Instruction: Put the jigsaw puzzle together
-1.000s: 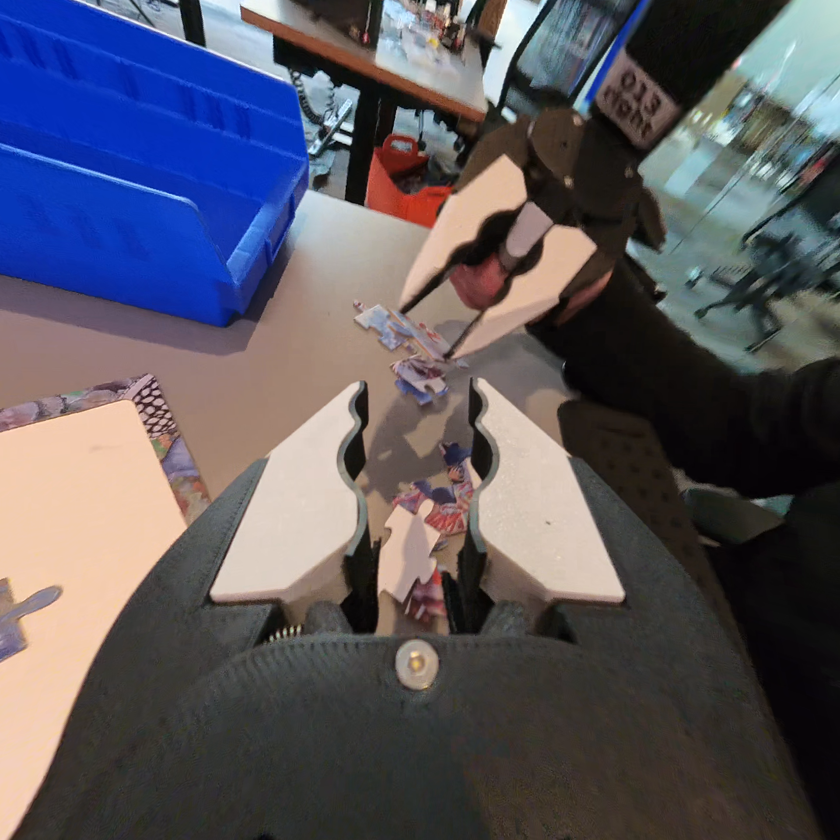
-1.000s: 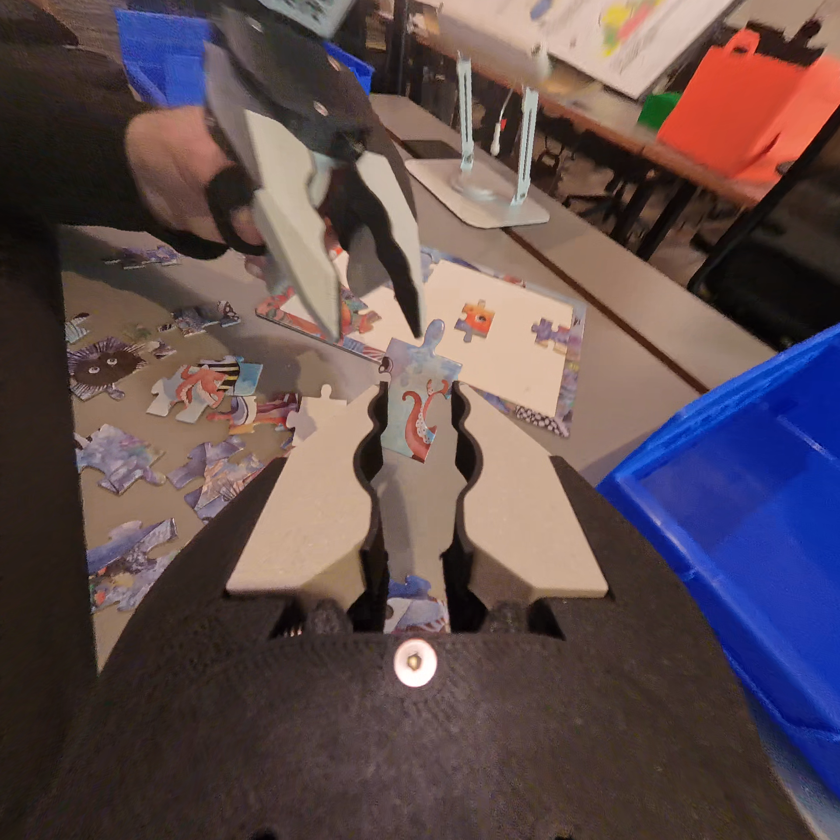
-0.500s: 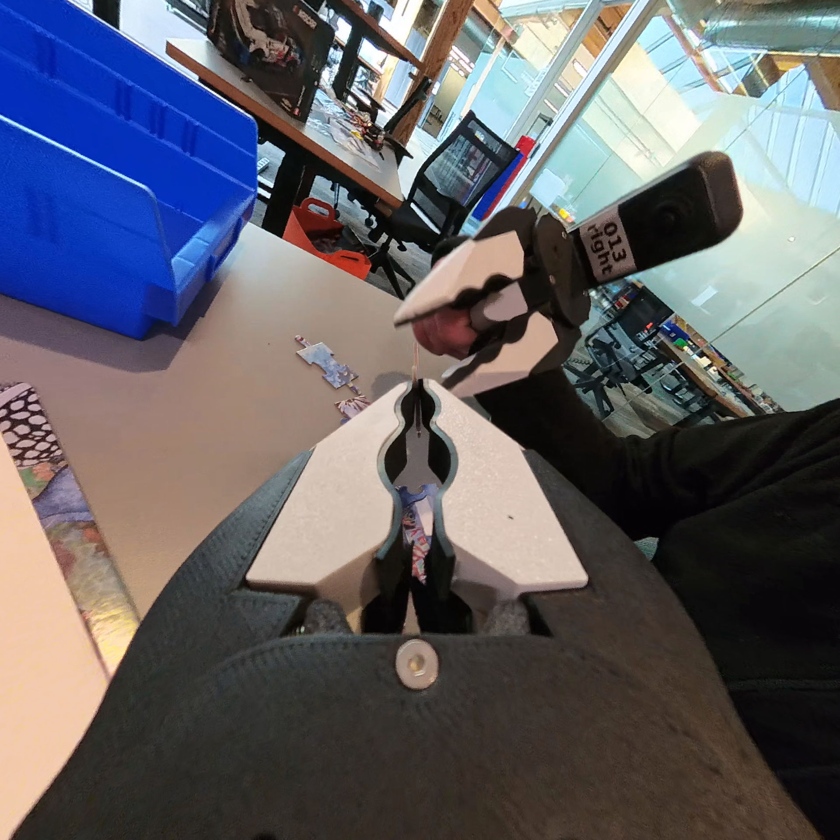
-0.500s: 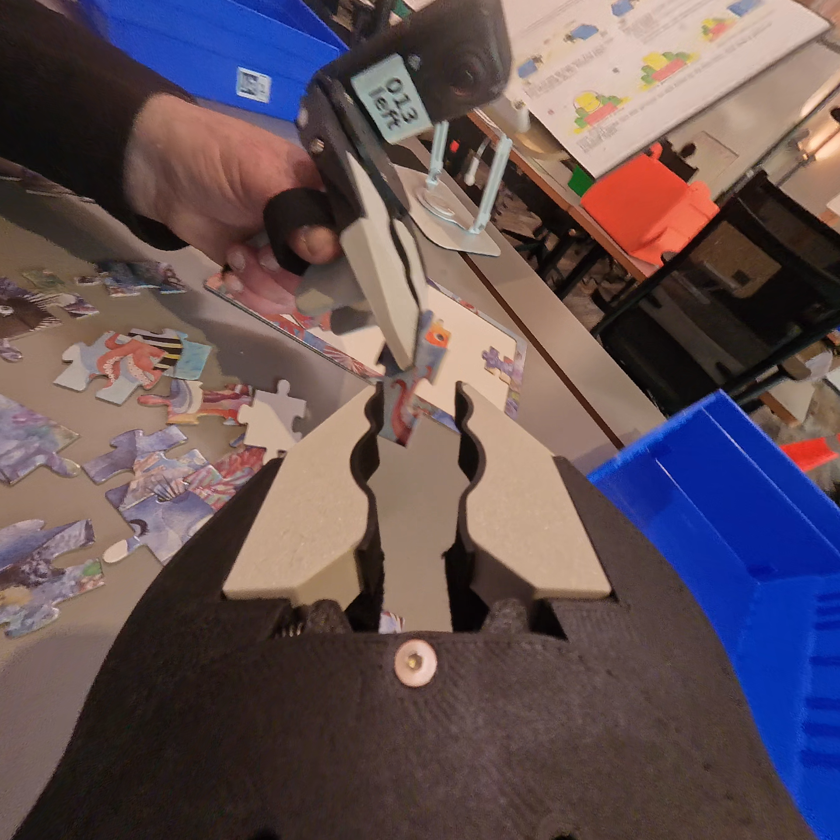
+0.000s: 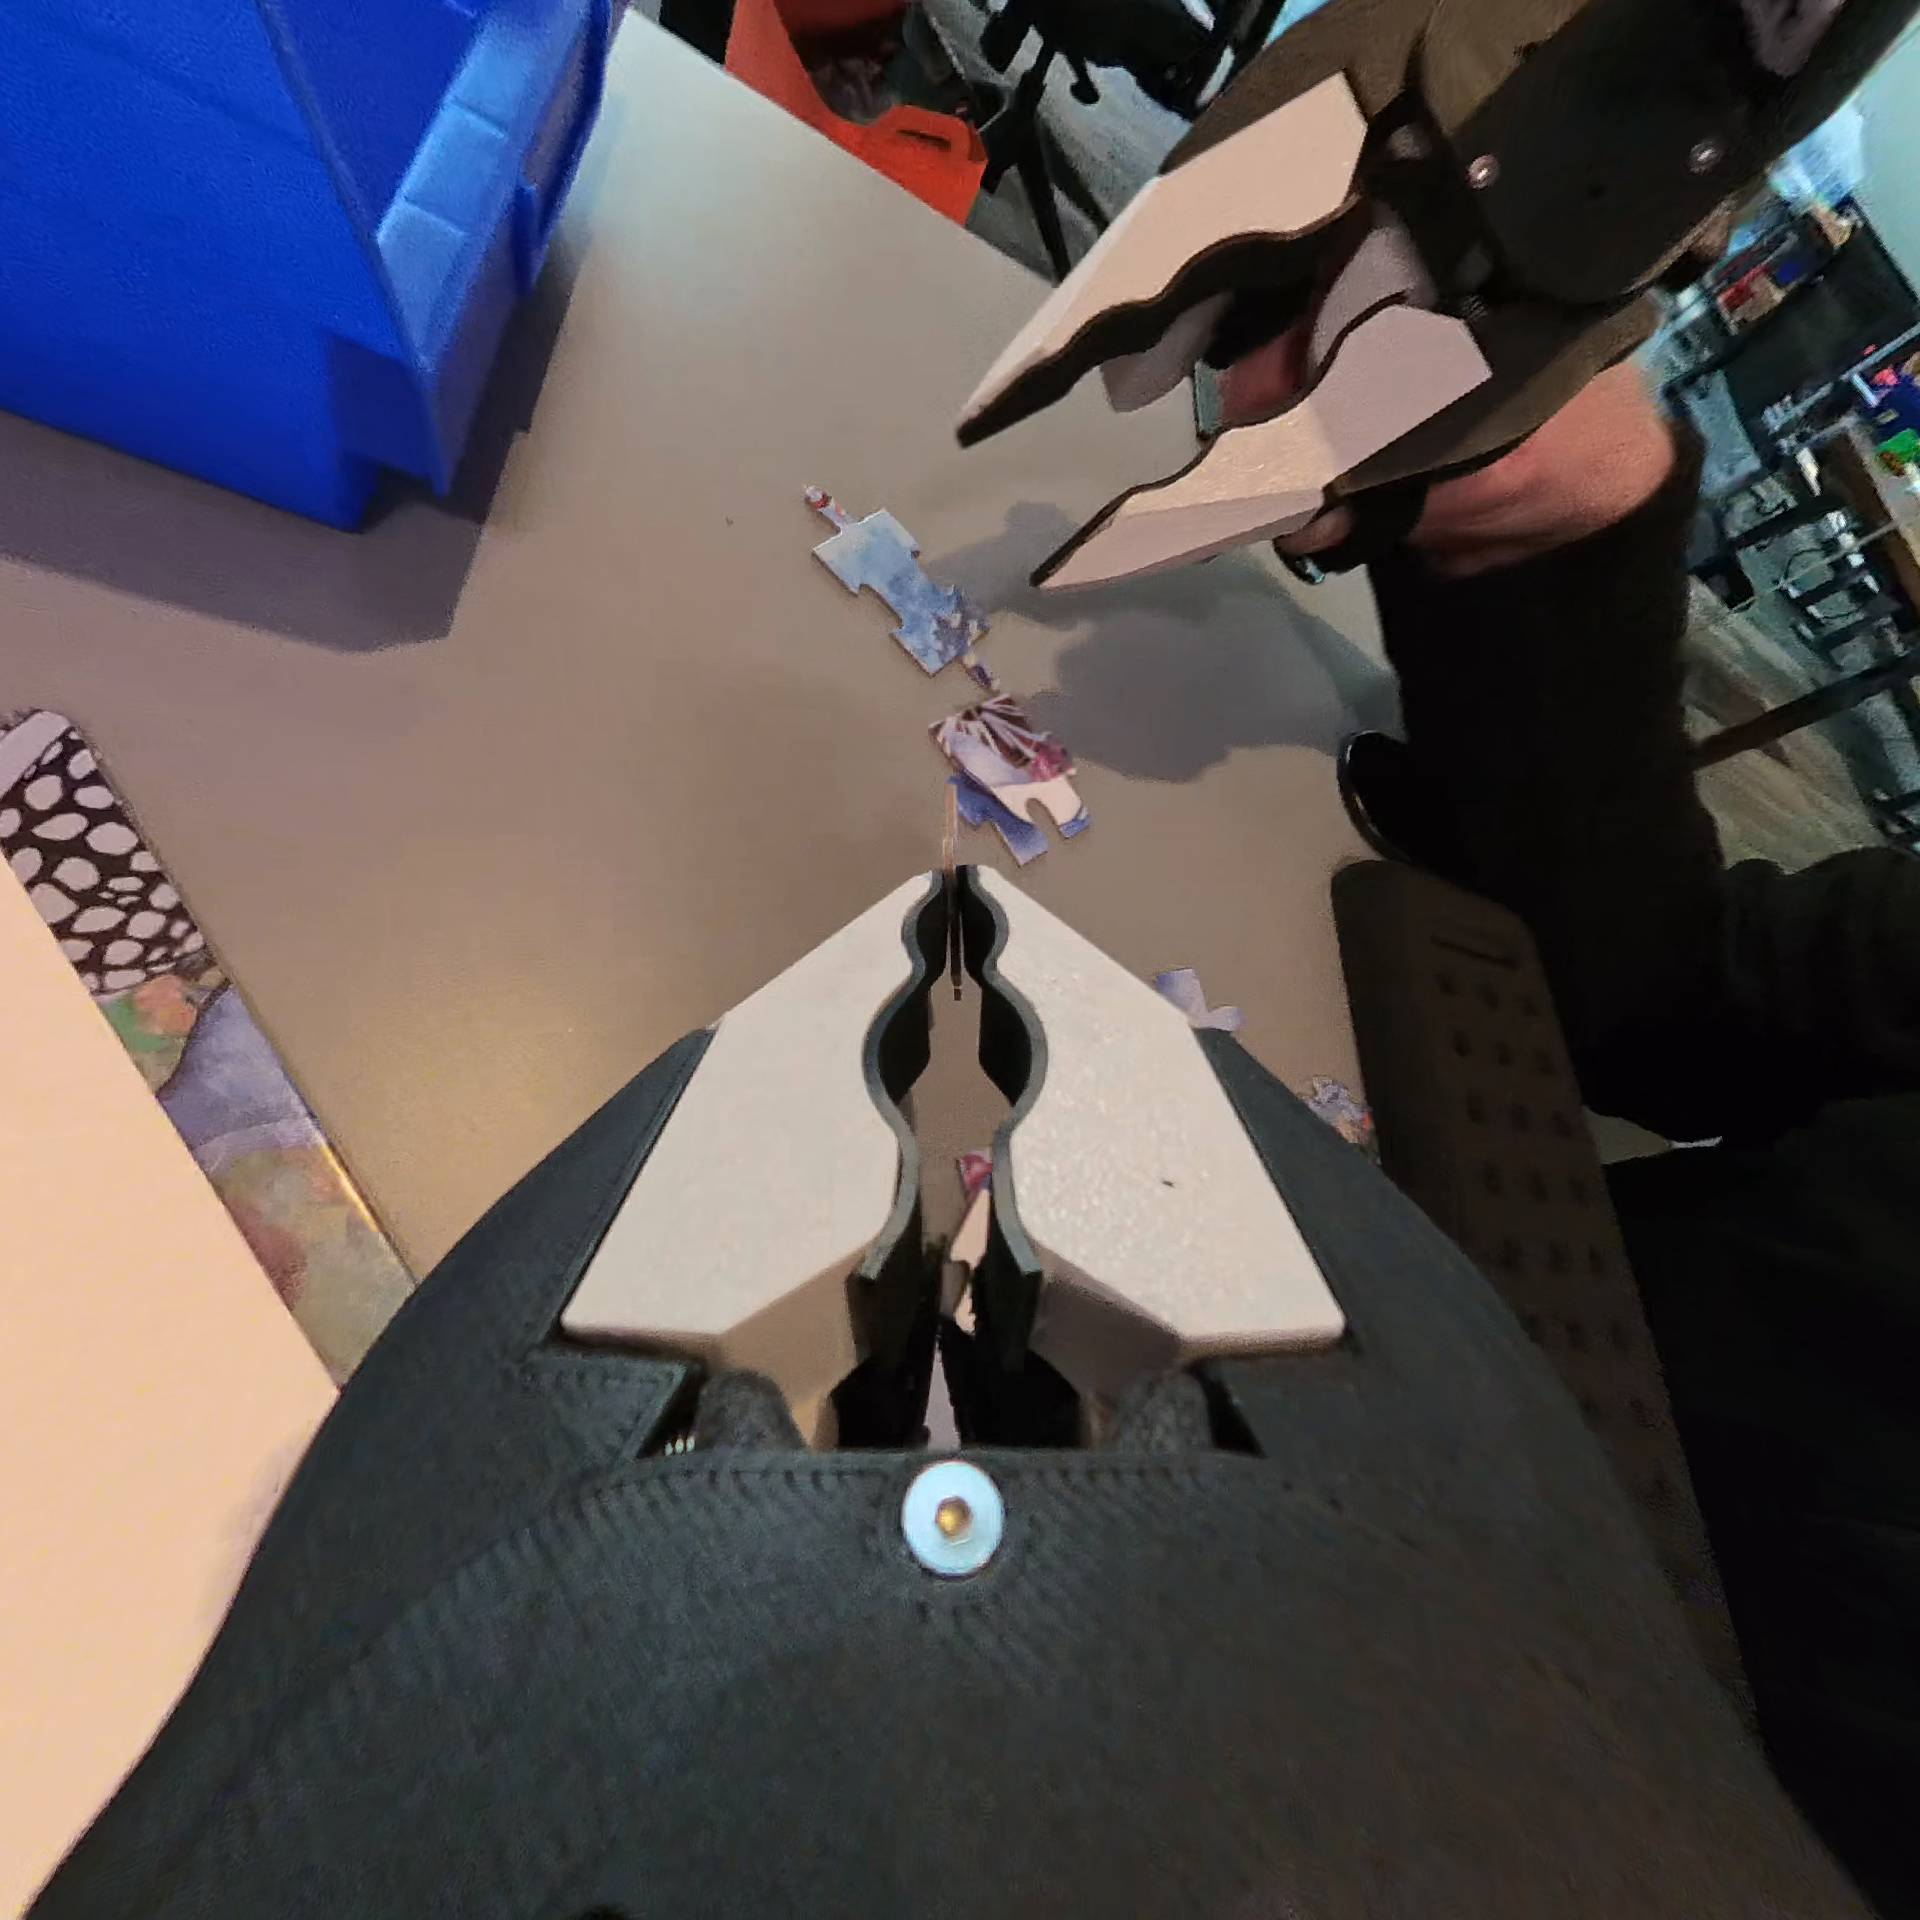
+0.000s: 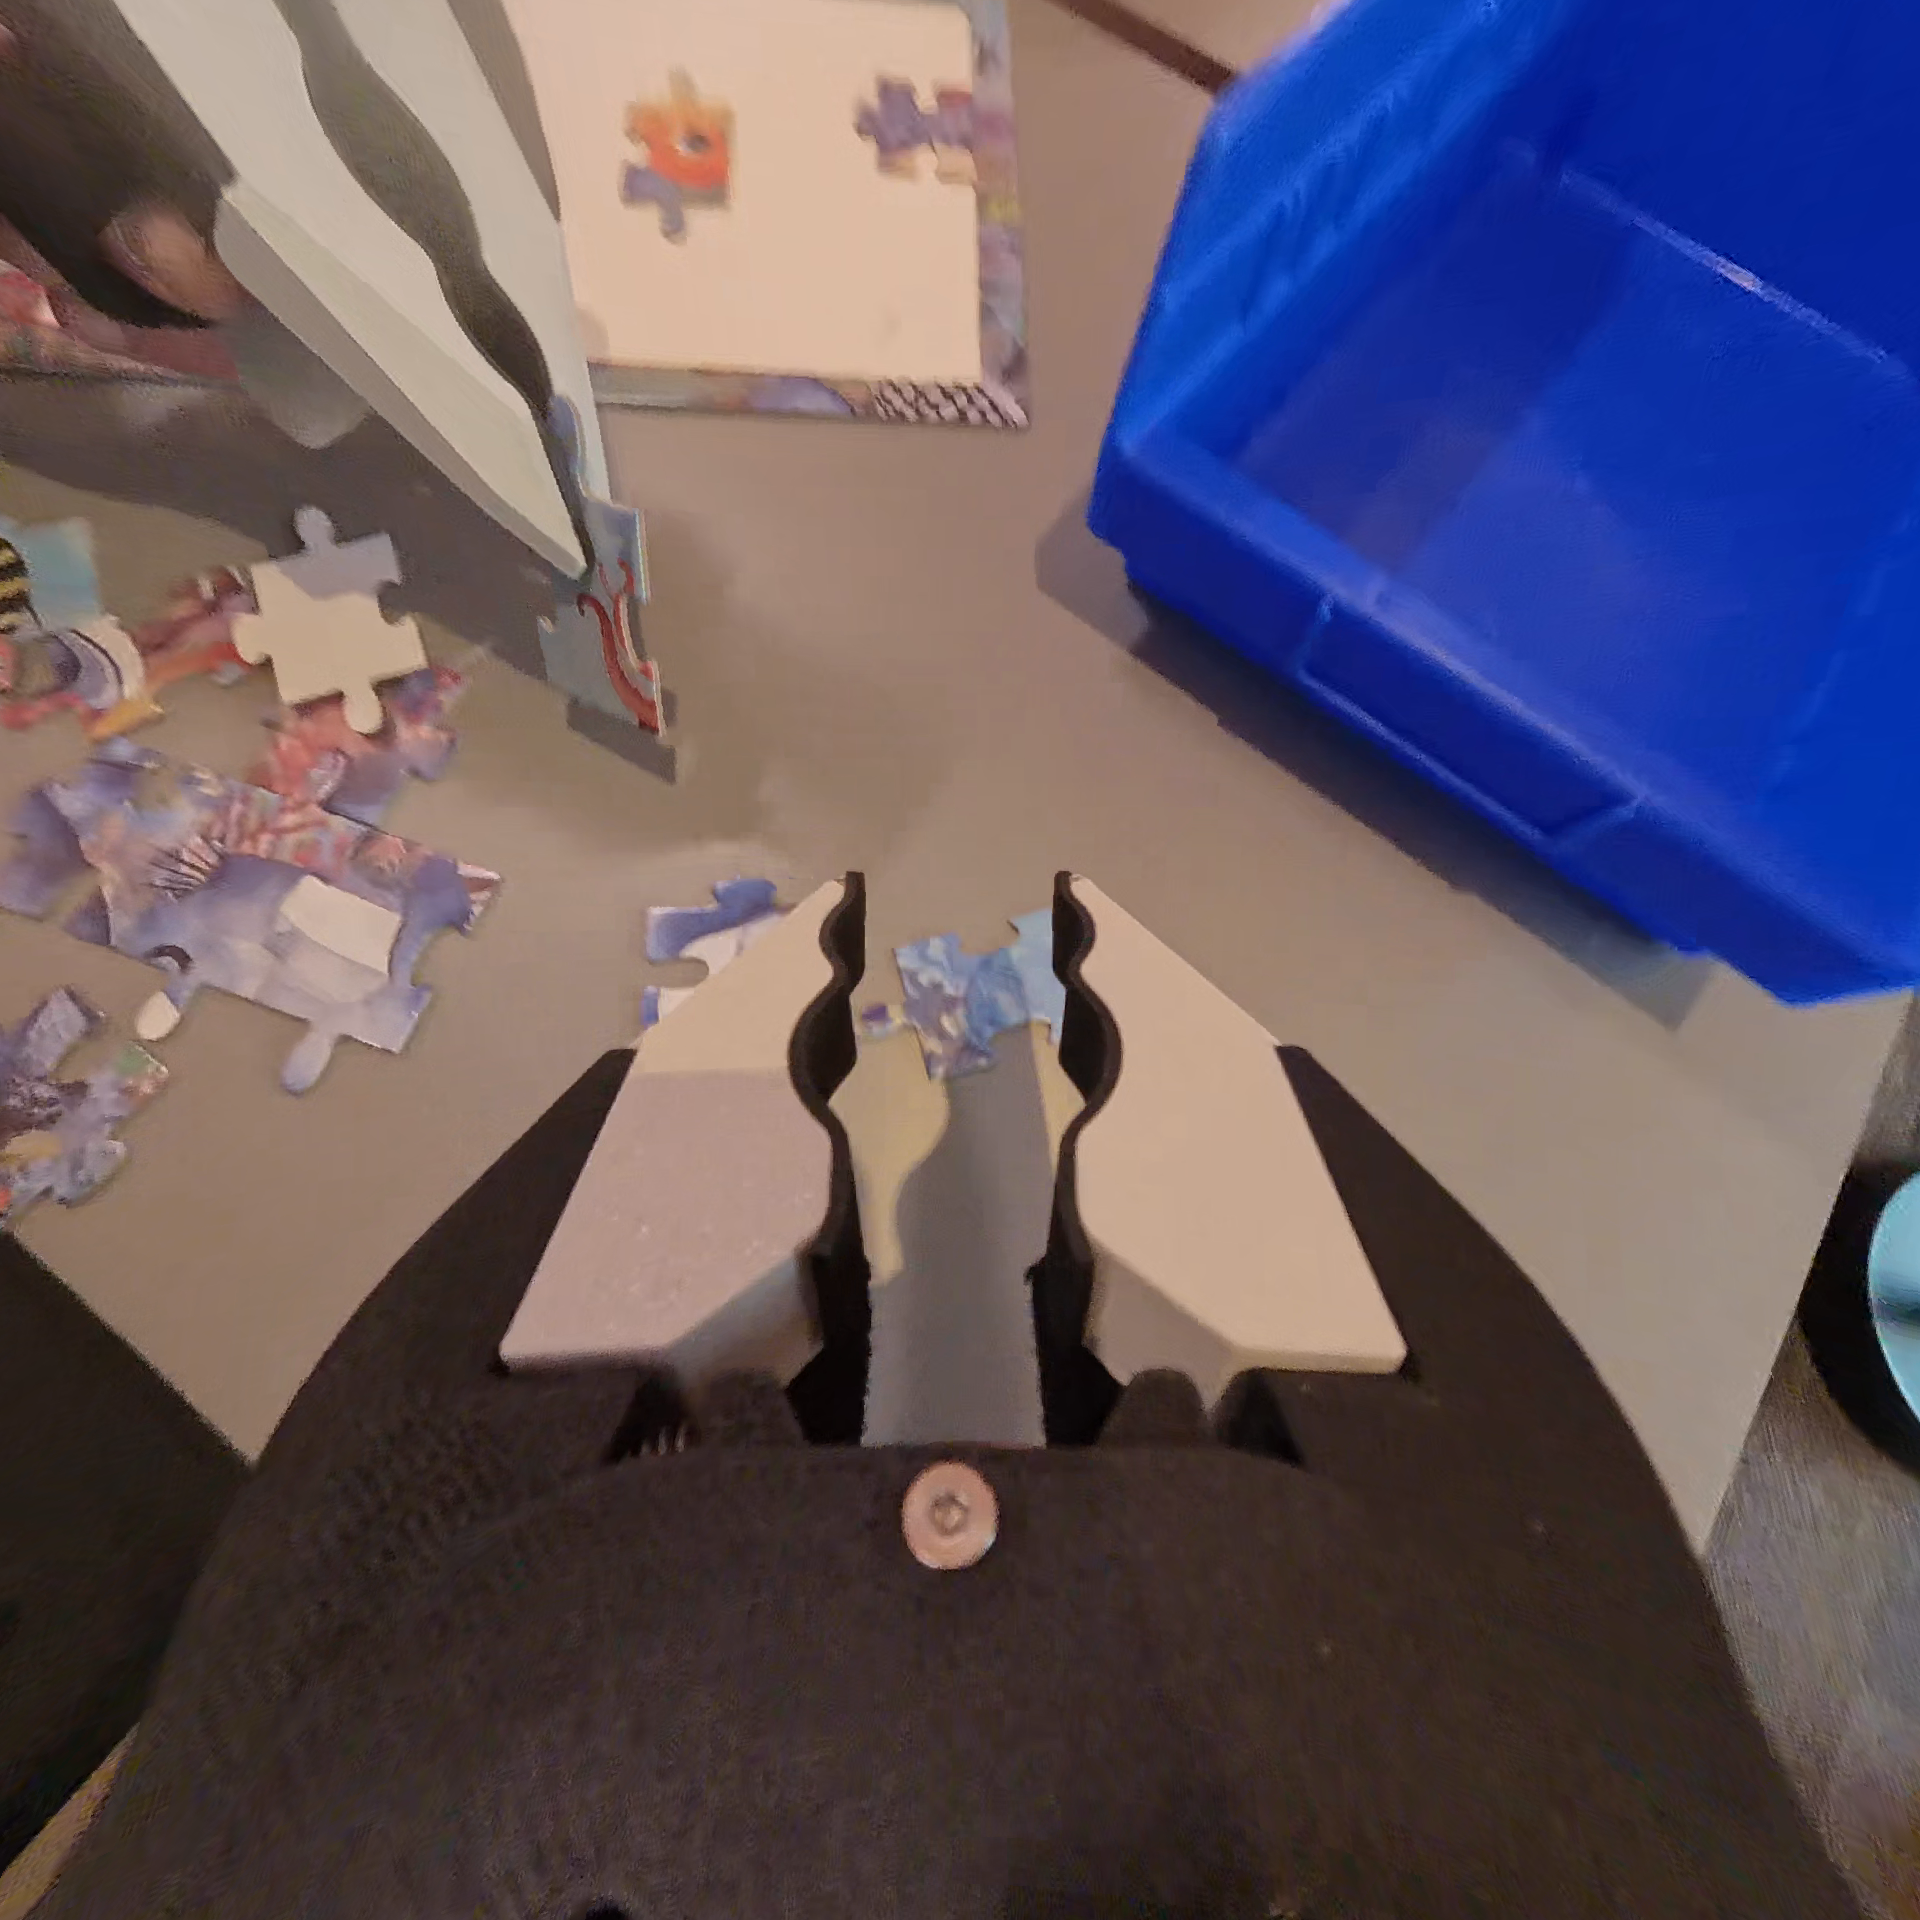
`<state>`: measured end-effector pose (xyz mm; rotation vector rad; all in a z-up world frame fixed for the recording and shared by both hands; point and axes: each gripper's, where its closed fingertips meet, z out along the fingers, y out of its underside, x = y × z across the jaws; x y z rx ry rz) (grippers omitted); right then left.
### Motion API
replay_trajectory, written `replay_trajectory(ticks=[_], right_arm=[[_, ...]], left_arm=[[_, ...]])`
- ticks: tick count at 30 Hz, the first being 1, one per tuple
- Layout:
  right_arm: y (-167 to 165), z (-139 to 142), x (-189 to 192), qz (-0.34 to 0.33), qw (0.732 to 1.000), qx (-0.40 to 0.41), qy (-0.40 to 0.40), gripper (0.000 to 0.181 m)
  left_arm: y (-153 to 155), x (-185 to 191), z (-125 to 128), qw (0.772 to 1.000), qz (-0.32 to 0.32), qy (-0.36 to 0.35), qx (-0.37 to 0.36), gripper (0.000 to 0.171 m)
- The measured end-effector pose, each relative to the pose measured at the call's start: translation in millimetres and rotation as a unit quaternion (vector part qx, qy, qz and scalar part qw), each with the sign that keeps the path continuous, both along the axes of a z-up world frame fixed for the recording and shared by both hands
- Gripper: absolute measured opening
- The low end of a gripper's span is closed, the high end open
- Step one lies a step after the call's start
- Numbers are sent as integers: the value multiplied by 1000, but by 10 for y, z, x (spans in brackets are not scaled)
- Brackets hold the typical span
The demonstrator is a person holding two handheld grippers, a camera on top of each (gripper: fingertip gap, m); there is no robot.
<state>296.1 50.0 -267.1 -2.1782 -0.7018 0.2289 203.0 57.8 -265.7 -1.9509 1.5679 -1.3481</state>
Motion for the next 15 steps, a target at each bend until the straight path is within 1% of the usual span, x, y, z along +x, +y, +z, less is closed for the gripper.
replay_trajectory(ticks=[3, 4, 5, 7, 8, 11, 12, 13, 15], right_arm=[[-50, -90, 118, -22, 999, -37, 0, 35], [-47, -104, 162, -33, 999, -41, -3, 35], [-50, -114, 189, -40, 998, -45, -5, 36], [-109, -130, 135, -22, 998, -53, -12, 37], [-148, -122, 62, -3, 998, -53, -15, 38], [-247, -112, -174, 50, 997, -59, -28, 39], [-267, -107, -256, 67, 995, -60, -35, 39], [-285, -96, -352, 84, 994, -57, -40, 40], [-310, -84, -542, 113, 991, -54, -44, 39]], left_arm=[[-35, 37, -165, 999, -22, 41, -18, 0], [33, 64, -216, 999, -7, 47, -1, 4], [108, 65, -277, 998, 8, 60, 22, 11], [213, 7, -367, 994, 20, 93, 61, 37], [232, -12, -327, 994, 21, 87, 68, 44], [257, -157, -146, 993, 8, 83, 89, 54], [215, -265, -112, 991, -14, 95, 98, 54], [146, -393, -94, 987, -42, 111, 108, 58], [-9, -629, -60, 976, -96, 117, 155, 56]])
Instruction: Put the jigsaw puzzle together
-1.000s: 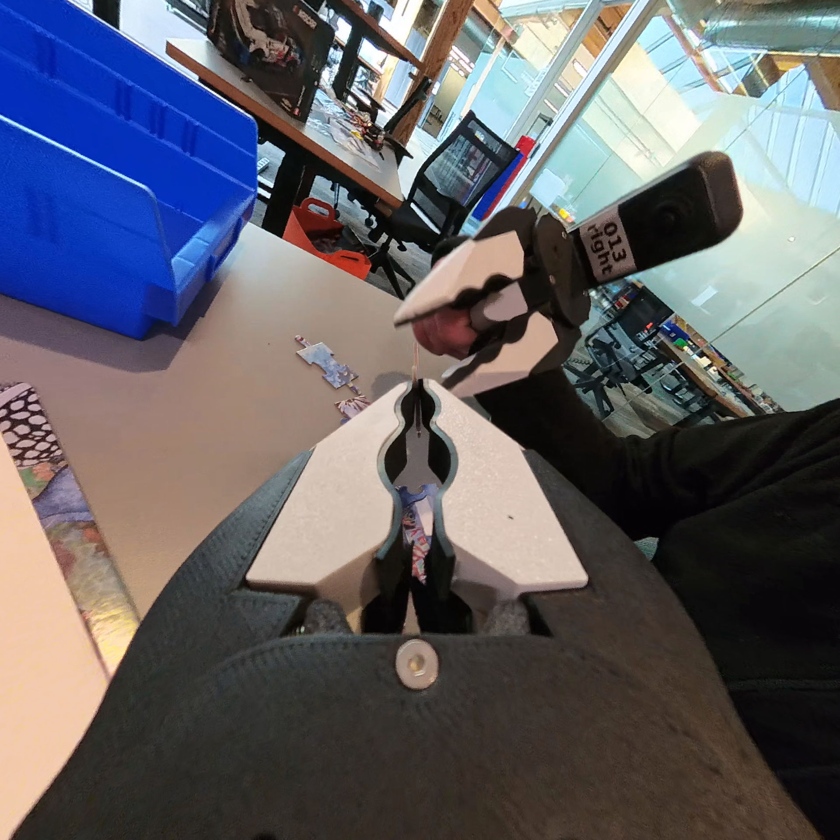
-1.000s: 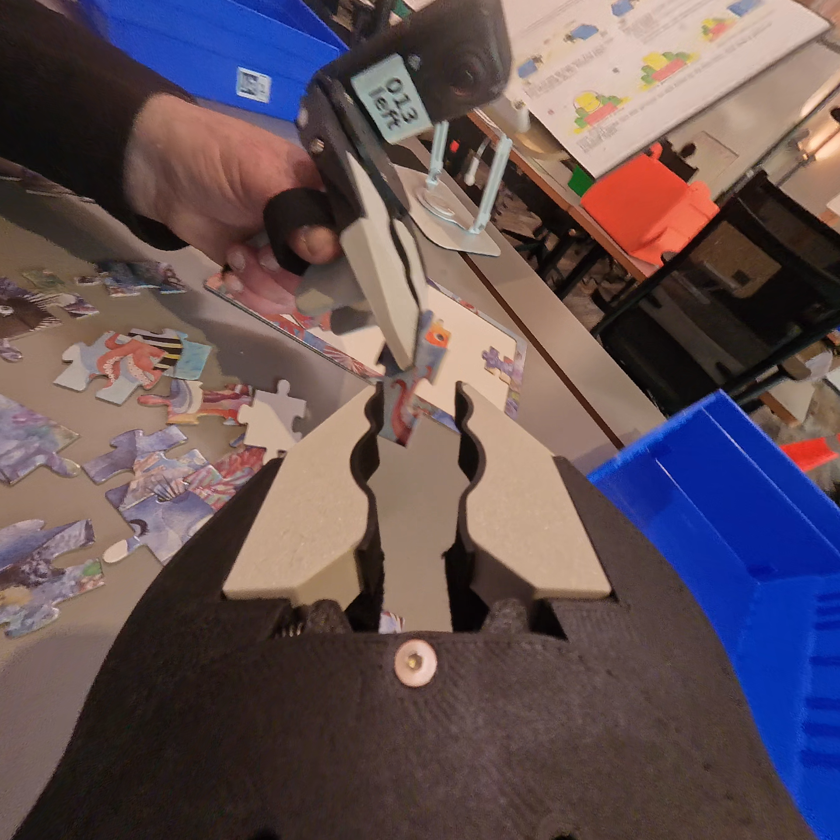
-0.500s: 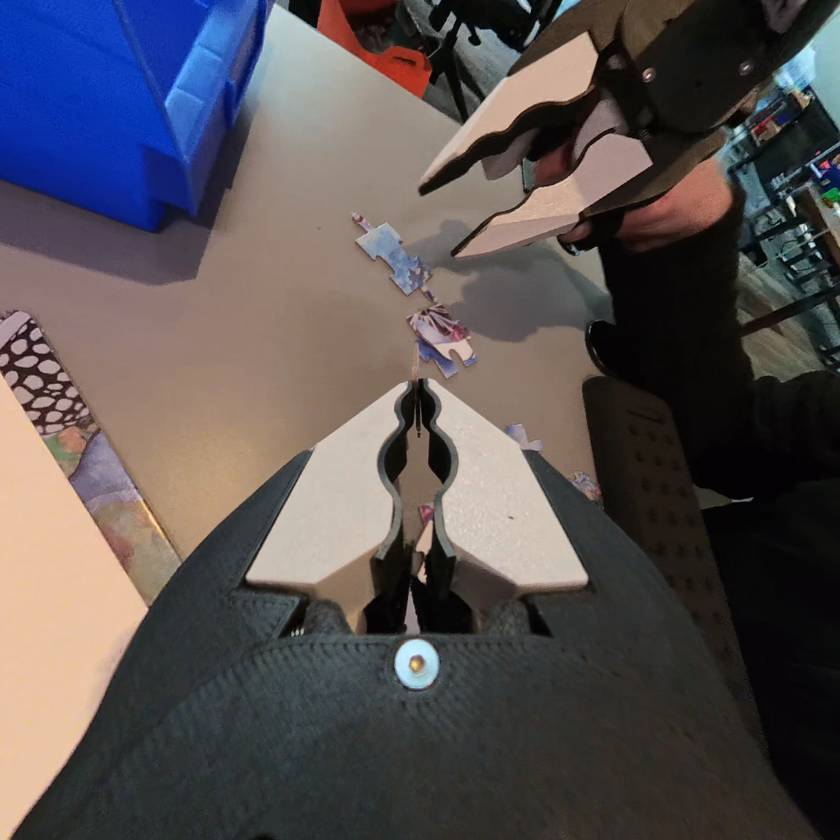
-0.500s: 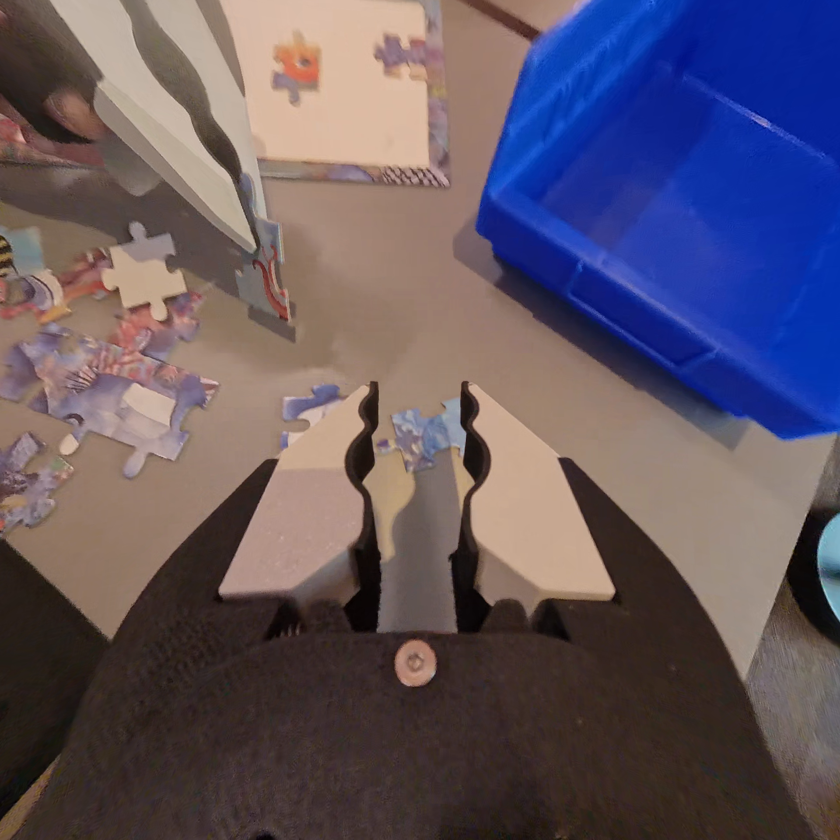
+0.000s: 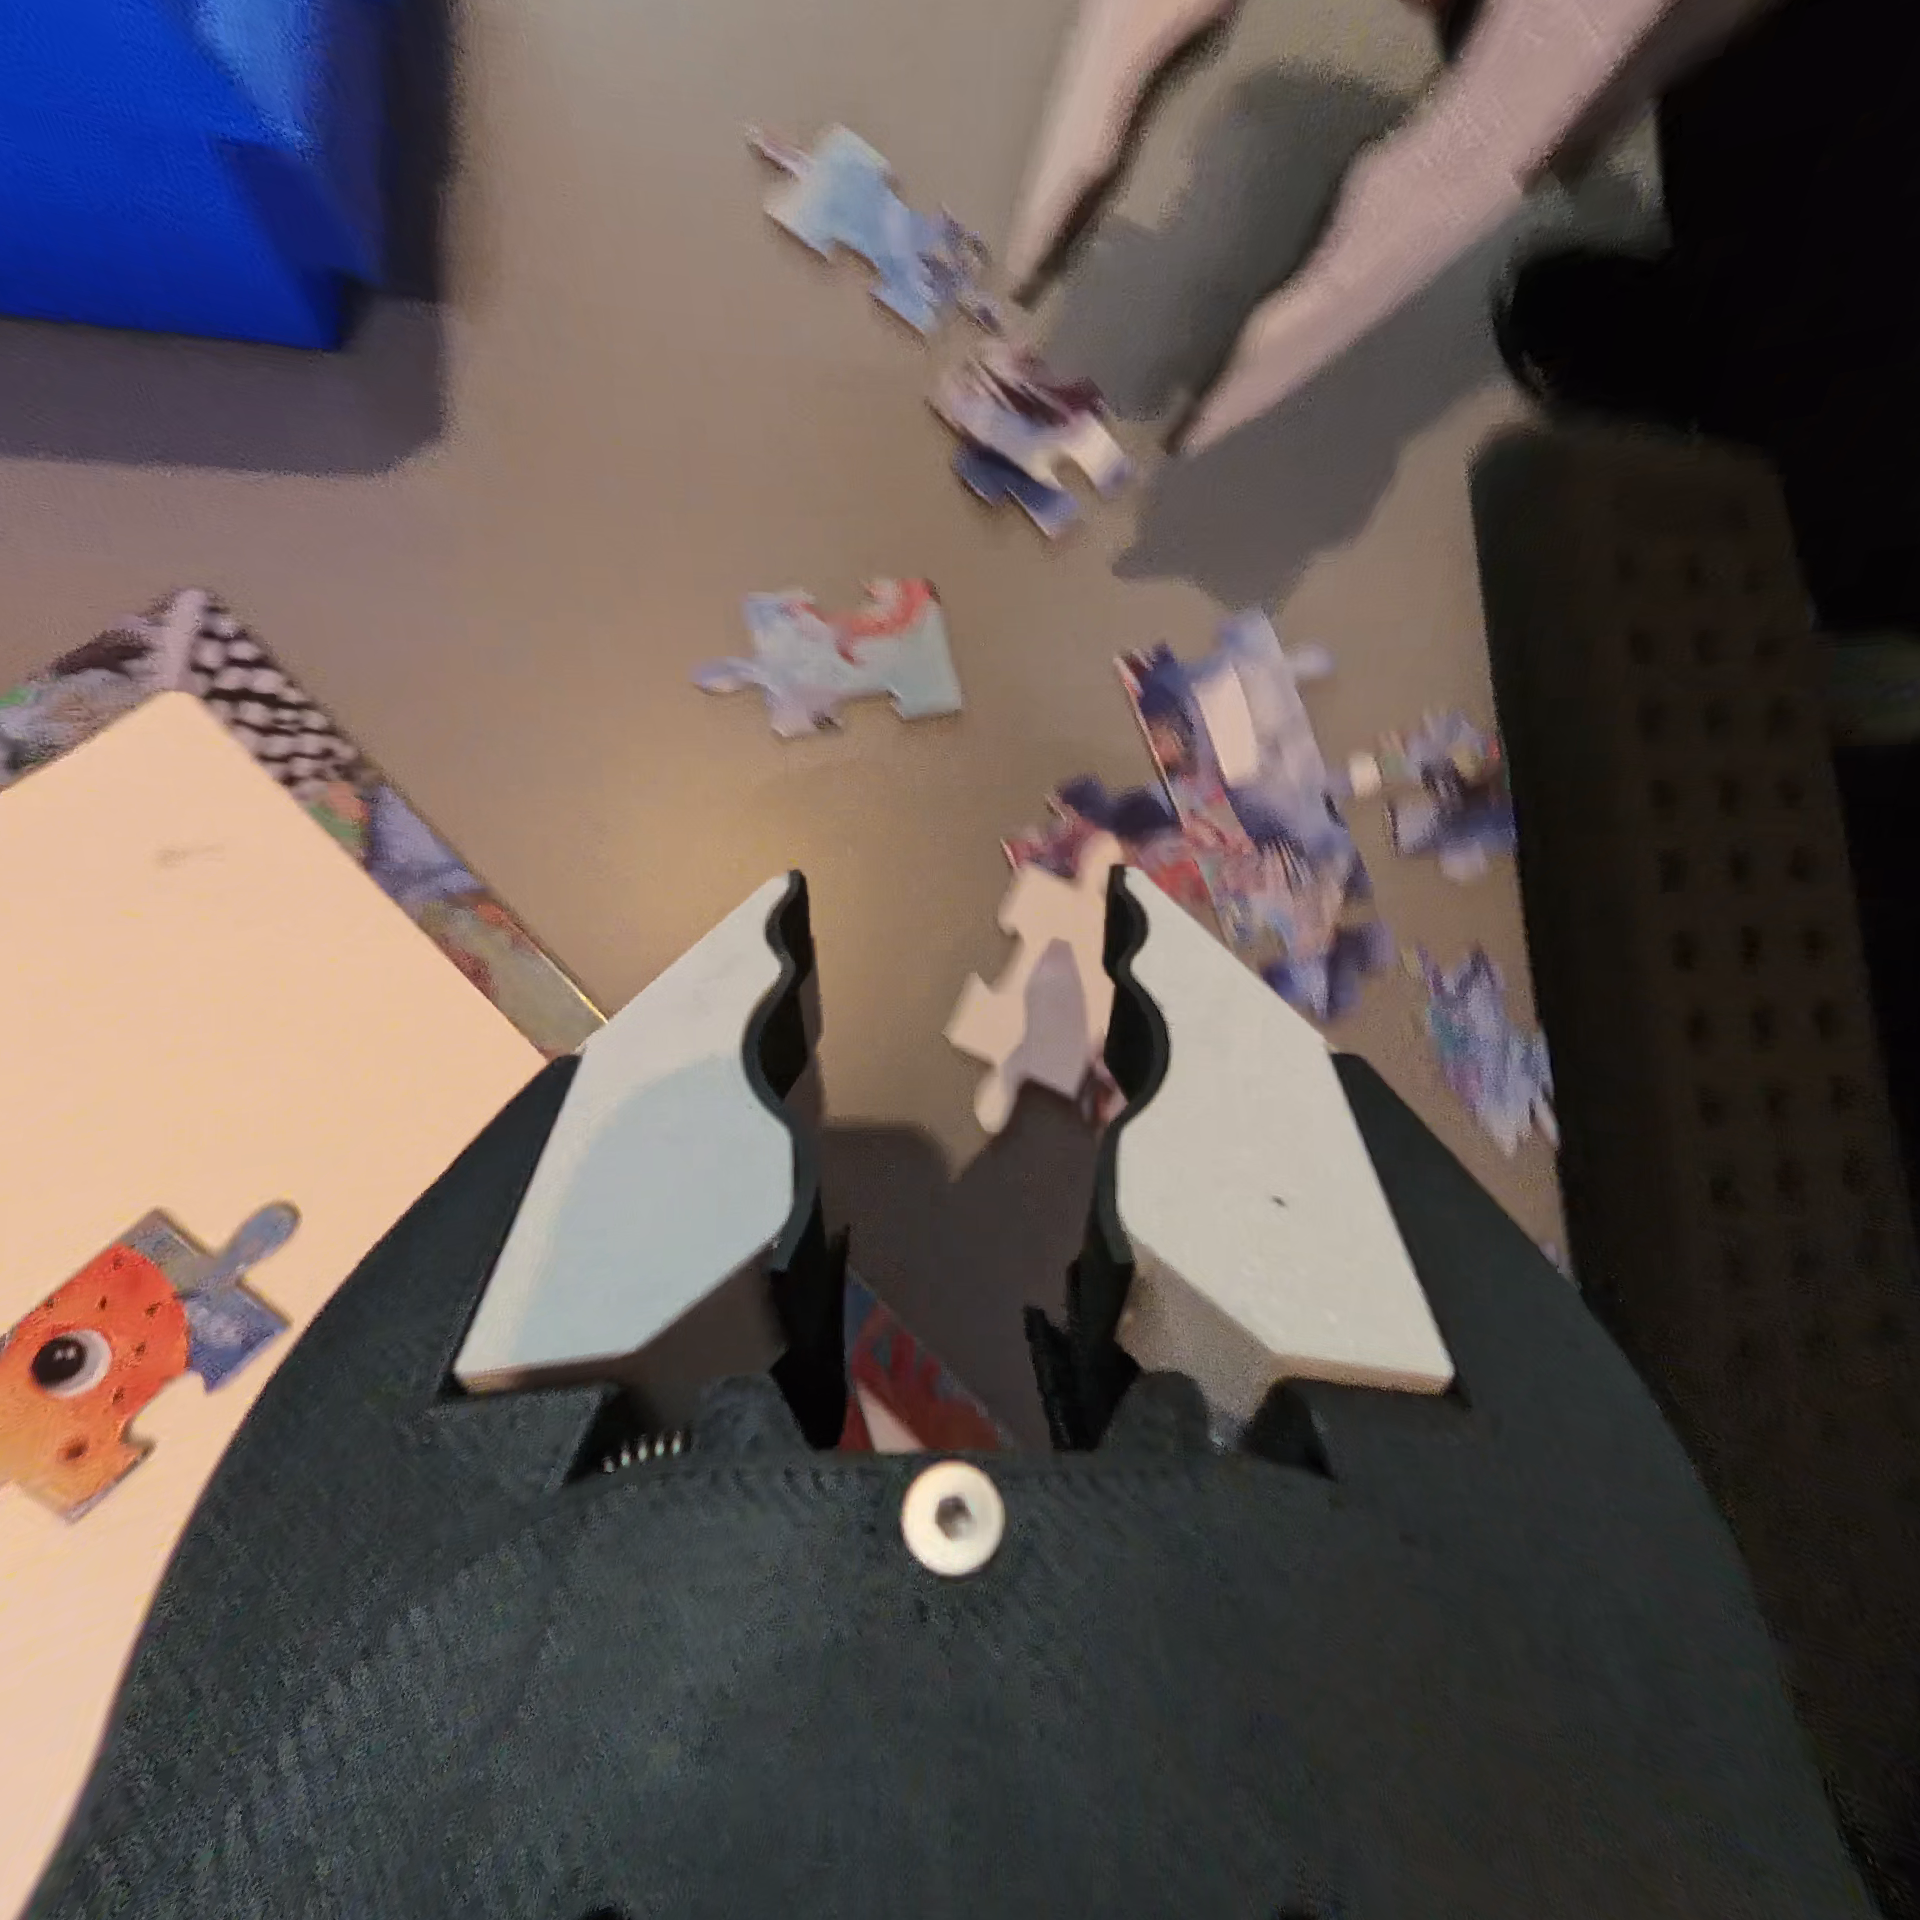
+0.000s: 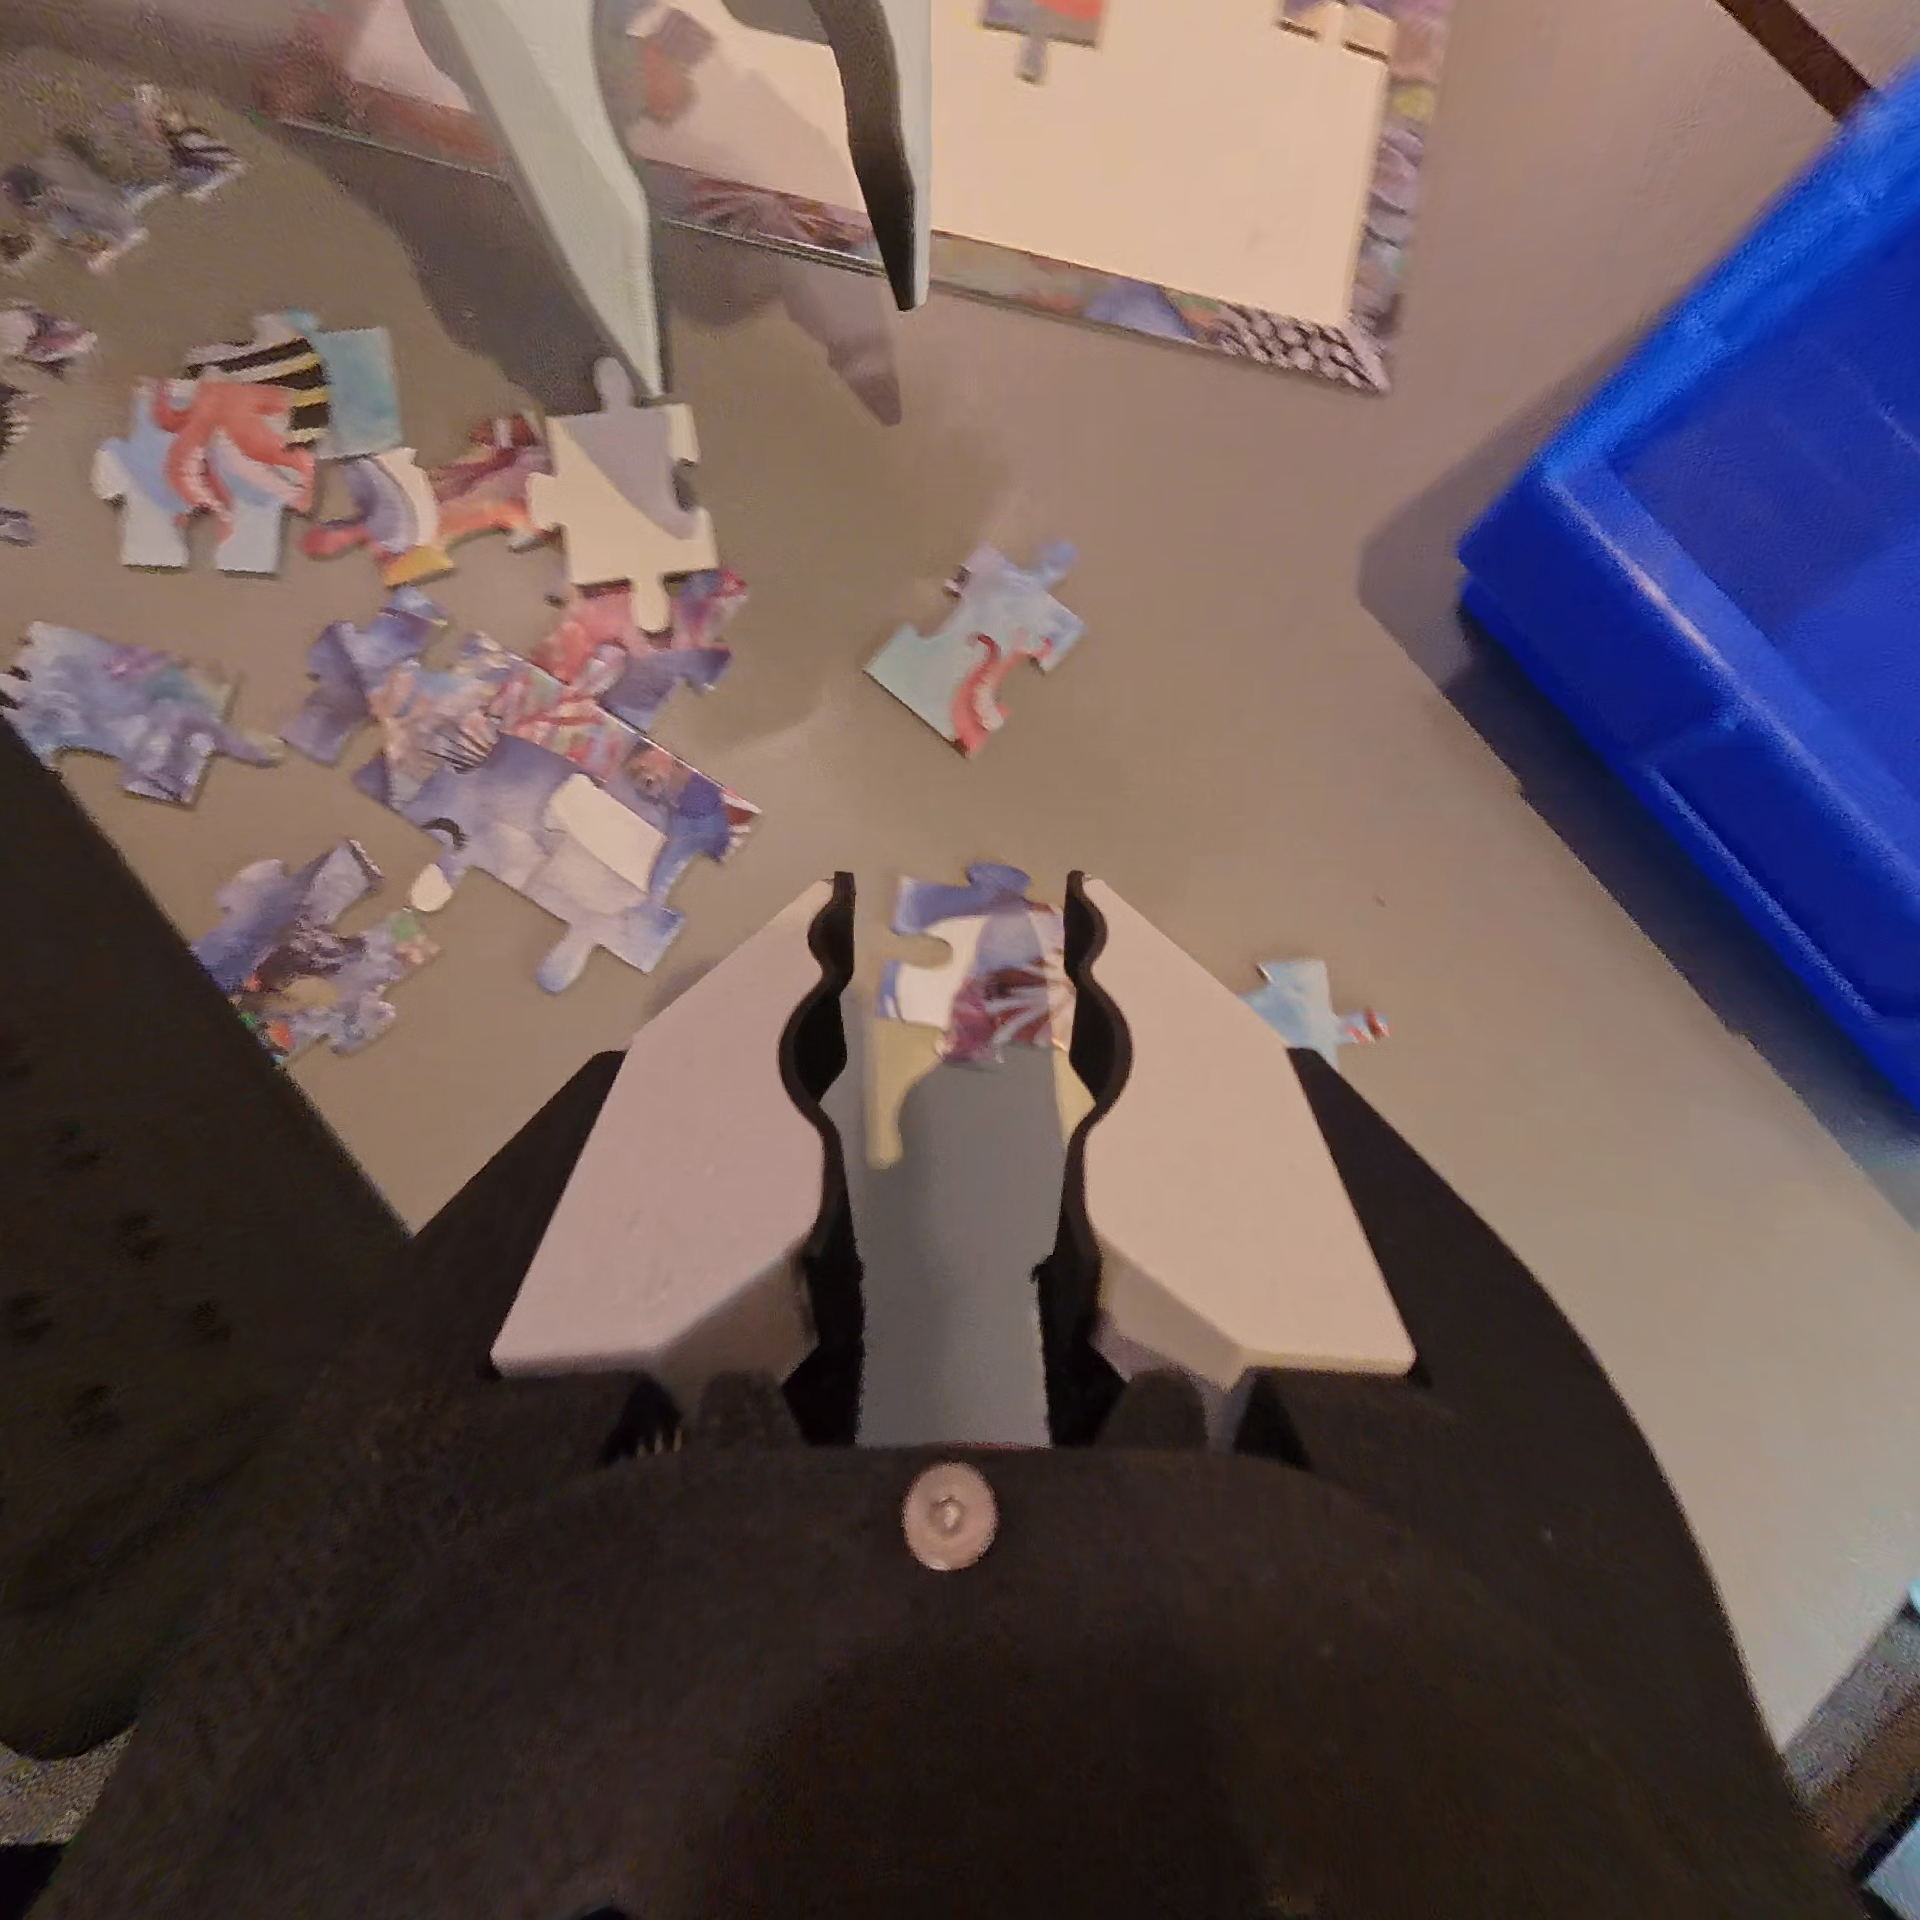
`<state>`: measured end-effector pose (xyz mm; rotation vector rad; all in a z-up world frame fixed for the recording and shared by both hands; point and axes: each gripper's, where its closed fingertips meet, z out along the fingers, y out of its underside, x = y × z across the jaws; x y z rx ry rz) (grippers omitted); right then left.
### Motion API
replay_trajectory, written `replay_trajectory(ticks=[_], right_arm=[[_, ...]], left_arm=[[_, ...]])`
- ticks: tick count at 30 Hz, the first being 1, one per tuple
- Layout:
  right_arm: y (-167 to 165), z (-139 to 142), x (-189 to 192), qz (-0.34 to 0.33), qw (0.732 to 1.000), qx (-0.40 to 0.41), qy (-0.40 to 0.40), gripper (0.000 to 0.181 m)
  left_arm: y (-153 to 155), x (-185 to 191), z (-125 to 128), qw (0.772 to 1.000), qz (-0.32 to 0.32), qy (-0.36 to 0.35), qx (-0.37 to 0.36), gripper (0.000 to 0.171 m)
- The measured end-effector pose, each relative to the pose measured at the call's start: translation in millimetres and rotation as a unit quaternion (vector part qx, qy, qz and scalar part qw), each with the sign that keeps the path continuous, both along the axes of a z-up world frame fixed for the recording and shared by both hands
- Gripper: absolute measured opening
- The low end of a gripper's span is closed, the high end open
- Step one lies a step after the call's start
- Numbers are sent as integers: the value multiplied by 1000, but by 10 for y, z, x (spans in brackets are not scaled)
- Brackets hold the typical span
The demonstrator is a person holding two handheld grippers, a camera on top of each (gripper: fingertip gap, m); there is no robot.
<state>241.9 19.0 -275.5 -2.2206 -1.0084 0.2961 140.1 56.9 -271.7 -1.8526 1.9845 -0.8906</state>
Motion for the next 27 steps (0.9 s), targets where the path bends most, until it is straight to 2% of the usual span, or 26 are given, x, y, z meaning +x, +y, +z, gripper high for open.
replay_trajectory(ticks=[1, 3, 5, 7, 10, 13, 14, 16, 17, 19, 20, 23, 27], right_arm=[[-1, -1, -75, 11, 1000, 5, -2, 38], [-3, -6, -218, 32, 999, 11, 8, 36], [24, -9, -313, 40, 999, 16, 26, 35], [34, -33, -360, 44, 998, 17, 31, 35], [27, -50, -401, 46, 998, 17, 36, 33], [26, -44, -422, 47, 998, 24, 43, 31], [25, -38, -431, 48, 997, 25, 46, 31], [25, 0, -469, 56, 996, 36, 51, 30], [8, 23, -507, 68, 995, 42, 52, 30], [-50, 72, -637, 100, 992, 46, 61, 30], [-75, 84, -712, 117, 990, 44, 63, 31], [-41, 62, -864, 136, 989, 38, 45, 32], [223, 62, -870, 92, 994, 29, 43, 24]], left_arm=[[-85, -130, -37, 999, -27, 16, 18, 55], [-114, -251, -111, 997, -34, 27, 64, 56], [-284, -325, -228, 996, -64, 39, 57, 56], [-306, -368, -386, 992, -74, 61, 79, 56], [-294, -268, -379, 994, -63, 34, 80, 44], [-292, -177, -395, 995, -55, 5, 88, 42], [-298, -160, -387, 995, -50, -1, 83, 40], [-315, -121, -305, 997, -43, -25, 63, 25], [-289, -100, -256, 997, -31, -38, 53, 16], [-248, -89, -222, 999, -13, -45, 20, 11], [-214, -73, -205, 999, -2, -51, 6, 1], [-219, -30, -155, 997, 10, -64, -48, 0], [-246, 3, -30, 993, 5, -85, -78, 0]])
